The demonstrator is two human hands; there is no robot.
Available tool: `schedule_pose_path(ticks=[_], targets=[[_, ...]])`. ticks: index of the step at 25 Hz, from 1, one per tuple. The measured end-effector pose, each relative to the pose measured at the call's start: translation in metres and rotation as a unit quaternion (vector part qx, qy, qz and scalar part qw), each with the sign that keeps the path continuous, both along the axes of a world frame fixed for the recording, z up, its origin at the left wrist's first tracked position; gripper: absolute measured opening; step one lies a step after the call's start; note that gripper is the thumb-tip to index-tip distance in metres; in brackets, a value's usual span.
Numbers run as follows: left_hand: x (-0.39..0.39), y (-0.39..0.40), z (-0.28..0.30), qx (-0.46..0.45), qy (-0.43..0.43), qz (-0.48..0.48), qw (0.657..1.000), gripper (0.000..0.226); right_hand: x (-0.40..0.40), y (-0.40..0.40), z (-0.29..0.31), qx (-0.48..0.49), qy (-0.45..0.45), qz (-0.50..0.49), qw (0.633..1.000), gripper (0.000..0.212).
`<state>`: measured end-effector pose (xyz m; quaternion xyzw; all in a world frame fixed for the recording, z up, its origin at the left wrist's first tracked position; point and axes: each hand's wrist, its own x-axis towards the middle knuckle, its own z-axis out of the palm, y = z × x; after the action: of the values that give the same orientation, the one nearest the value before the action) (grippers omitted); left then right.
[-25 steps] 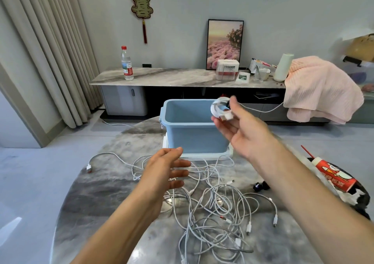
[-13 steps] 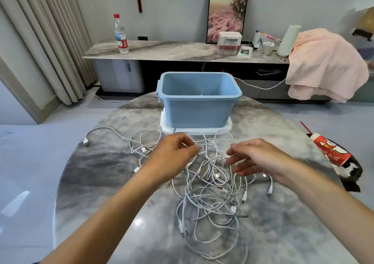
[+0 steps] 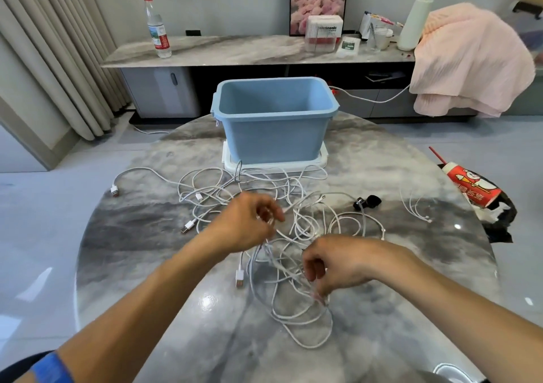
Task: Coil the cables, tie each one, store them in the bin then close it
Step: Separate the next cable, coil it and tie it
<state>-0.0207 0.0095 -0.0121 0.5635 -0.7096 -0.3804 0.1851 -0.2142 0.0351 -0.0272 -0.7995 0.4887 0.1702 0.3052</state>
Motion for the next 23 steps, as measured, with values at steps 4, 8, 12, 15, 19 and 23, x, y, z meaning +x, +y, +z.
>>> schedule_pose_path(ticks=[4,8,12,15,19,23], targets=[[0.004,0.005,0.023,-0.046,0.192,0.021,0.980,0.029,-0.022,-0.017,0.023,-0.095,-0.011,-0.076,0.992,0.016],[0.007,0.006,0.028,-0.119,0.147,0.074,0.979,0.026,-0.045,-0.028,0.039,-0.300,-0.222,-0.325,0.869,0.016],[0.008,0.005,0.030,-0.155,0.122,0.084,0.977,0.030,-0.037,-0.028,0.045,-0.411,-0.330,-0.371,0.764,0.024],[0.007,0.007,0.029,-0.191,0.068,0.072,0.977,0.034,-0.025,-0.027,0.060,-0.117,-0.591,-0.458,0.654,0.033],[0.005,0.011,0.028,-0.156,0.049,0.002,0.987,0.032,-0.019,-0.024,0.058,0.028,-0.640,-0.492,0.590,0.025],[0.000,0.008,0.032,-0.229,0.015,0.093,0.969,0.015,-0.014,-0.023,0.059,-0.036,-0.646,-0.504,0.573,0.032]])
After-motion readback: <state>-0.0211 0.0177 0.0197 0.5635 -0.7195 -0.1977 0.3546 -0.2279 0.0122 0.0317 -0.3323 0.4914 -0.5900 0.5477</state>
